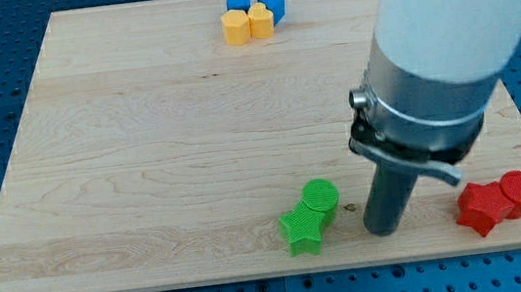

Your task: Slightly push the green star left to the green circle

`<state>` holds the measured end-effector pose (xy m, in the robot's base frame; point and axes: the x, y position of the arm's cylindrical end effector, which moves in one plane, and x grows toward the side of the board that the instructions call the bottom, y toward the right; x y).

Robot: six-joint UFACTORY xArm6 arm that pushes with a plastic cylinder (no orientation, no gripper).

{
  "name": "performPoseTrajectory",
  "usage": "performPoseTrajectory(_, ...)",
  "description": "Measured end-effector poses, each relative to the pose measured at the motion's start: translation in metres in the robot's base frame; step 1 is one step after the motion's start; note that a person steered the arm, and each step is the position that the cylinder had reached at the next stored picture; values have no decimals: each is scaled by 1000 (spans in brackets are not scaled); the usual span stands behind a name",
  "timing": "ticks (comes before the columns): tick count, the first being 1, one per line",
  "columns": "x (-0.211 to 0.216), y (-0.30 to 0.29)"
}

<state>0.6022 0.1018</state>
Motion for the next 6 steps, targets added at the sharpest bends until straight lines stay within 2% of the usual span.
performPoseTrajectory(1,15,-3)
performPoseTrajectory(3,17,-37)
performPoseTrajectory(5,-16,-92)
performPoseTrajectory(6,-16,-92)
